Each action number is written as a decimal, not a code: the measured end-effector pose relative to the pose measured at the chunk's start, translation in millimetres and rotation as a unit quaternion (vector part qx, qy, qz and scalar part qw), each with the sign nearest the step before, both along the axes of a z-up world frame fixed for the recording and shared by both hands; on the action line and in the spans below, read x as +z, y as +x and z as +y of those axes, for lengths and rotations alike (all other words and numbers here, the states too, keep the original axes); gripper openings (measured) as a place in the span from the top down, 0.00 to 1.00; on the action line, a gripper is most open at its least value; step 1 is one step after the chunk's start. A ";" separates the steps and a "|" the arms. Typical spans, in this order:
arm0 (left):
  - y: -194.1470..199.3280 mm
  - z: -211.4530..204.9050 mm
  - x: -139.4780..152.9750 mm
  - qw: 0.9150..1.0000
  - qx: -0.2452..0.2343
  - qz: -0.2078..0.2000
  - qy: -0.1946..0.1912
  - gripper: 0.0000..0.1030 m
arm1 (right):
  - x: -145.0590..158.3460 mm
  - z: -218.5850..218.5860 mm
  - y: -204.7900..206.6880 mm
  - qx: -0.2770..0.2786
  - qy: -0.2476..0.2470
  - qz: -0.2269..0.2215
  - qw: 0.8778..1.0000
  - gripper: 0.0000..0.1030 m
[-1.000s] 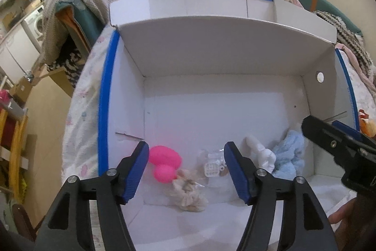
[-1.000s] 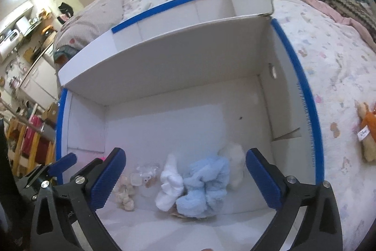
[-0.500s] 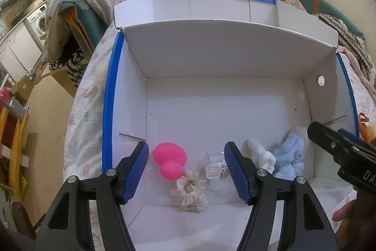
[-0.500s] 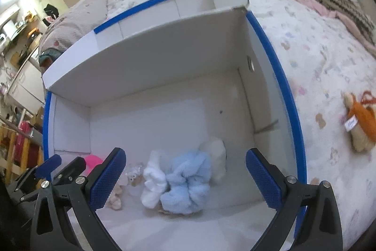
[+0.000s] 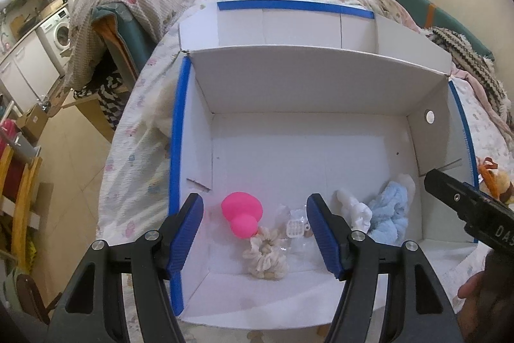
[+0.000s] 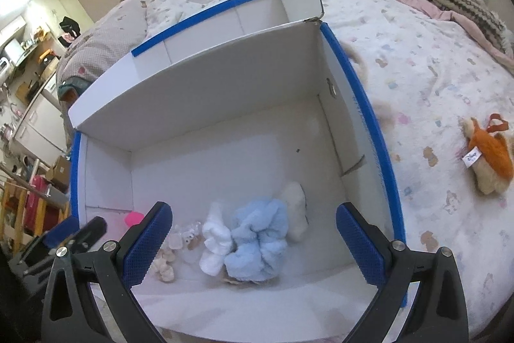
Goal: Organize soft objects
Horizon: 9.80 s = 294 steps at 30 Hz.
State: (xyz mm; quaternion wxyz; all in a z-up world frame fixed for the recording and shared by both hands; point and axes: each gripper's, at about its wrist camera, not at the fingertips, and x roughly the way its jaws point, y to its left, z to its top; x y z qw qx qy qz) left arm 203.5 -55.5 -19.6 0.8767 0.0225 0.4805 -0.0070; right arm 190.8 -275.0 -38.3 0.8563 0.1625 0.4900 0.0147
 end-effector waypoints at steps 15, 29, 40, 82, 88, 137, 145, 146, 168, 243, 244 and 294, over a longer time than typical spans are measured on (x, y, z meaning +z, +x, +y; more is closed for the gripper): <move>-41.0 36.2 1.0 0.996 0.047 0.052 -0.054 0.38 | 4.2 -7.0 -60.9 0.036 0.039 0.003 0.999 0.00; -89.5 48.9 -36.2 0.989 0.067 0.116 -0.056 0.38 | -46.5 -4.5 -88.2 0.047 0.135 0.113 0.983 0.00; -89.9 31.0 -57.4 0.987 0.051 0.149 -0.045 0.38 | -112.1 50.6 -45.2 0.085 0.088 0.199 0.972 0.27; -65.5 -79.3 -135.6 0.963 -0.152 0.220 0.019 0.90 | -79.8 19.9 -71.6 0.041 0.066 0.141 0.987 0.88; -56.1 -52.2 -128.2 0.969 -0.118 0.213 0.030 0.94 | -79.4 23.0 -70.8 0.042 0.063 0.137 0.988 0.88; -79.7 51.8 57.1 0.997 0.042 -0.023 -0.059 0.94 | 78.8 0.7 -68.8 0.080 0.112 -0.157 0.978 0.88; -27.9 32.0 48.6 0.999 0.014 -0.016 -0.037 0.94 | 47.8 -5.8 -28.5 0.082 0.078 -0.118 0.987 0.88; -21.6 29.4 43.5 0.999 0.011 -0.010 -0.037 0.94 | 40.1 -6.3 -26.6 0.082 0.076 -0.109 0.988 0.88; -2.9 -8.6 -39.6 0.997 -0.039 0.060 -0.030 0.91 | -38.5 -8.4 -4.3 0.047 0.081 0.057 0.994 0.86; -117.6 42.0 70.1 0.984 0.005 -0.175 -0.027 0.04 | 61.6 22.1 -104.4 0.049 -0.035 -0.190 0.980 0.00; -116.9 40.8 69.0 0.985 0.005 -0.172 -0.024 0.04 | 61.1 22.8 -103.5 0.050 -0.037 -0.190 0.980 0.00; -114.5 40.8 60.4 0.988 0.015 -0.155 -0.020 0.04 | 56.6 29.5 -100.9 0.058 -0.052 -0.182 0.980 0.00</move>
